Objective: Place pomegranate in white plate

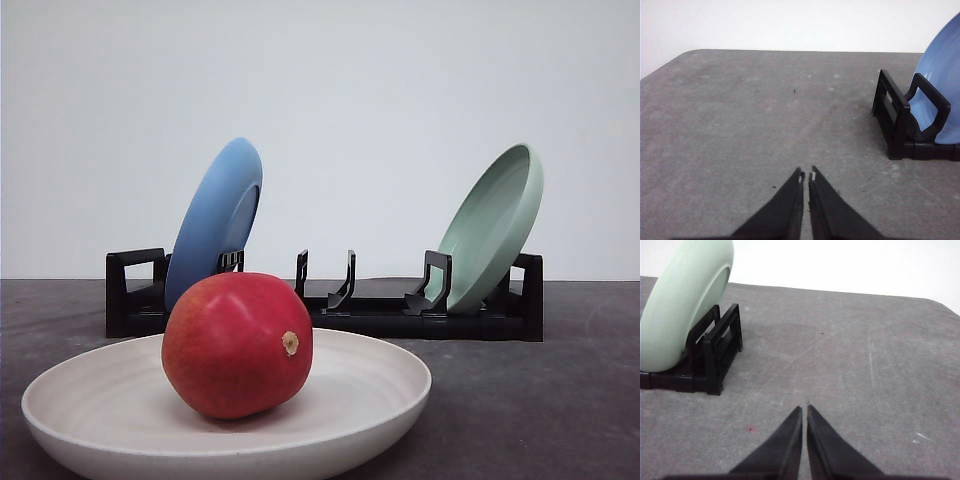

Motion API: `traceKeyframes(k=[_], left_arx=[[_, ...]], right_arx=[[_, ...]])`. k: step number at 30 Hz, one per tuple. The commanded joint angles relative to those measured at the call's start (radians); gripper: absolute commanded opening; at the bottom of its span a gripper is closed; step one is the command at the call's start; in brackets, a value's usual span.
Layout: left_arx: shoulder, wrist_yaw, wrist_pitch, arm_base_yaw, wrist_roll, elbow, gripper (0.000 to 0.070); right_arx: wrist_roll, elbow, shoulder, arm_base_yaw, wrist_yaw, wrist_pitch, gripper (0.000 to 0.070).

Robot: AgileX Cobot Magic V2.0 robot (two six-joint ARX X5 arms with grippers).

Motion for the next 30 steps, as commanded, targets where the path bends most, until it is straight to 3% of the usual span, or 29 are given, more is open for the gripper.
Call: traceKeyframes(k=[1,30], left_arx=[[-0.001,-0.003,-0.006,0.002,0.035,-0.009,0.0],[-0.001,0.039,-0.008,0.002,0.048,-0.009,0.0]], right_arx=[[-0.004,-0.004,-0.001,-0.002,0.0,0.01,0.001],[-0.004,-0.004,-0.001,-0.002,0.0,0.01,0.001]])
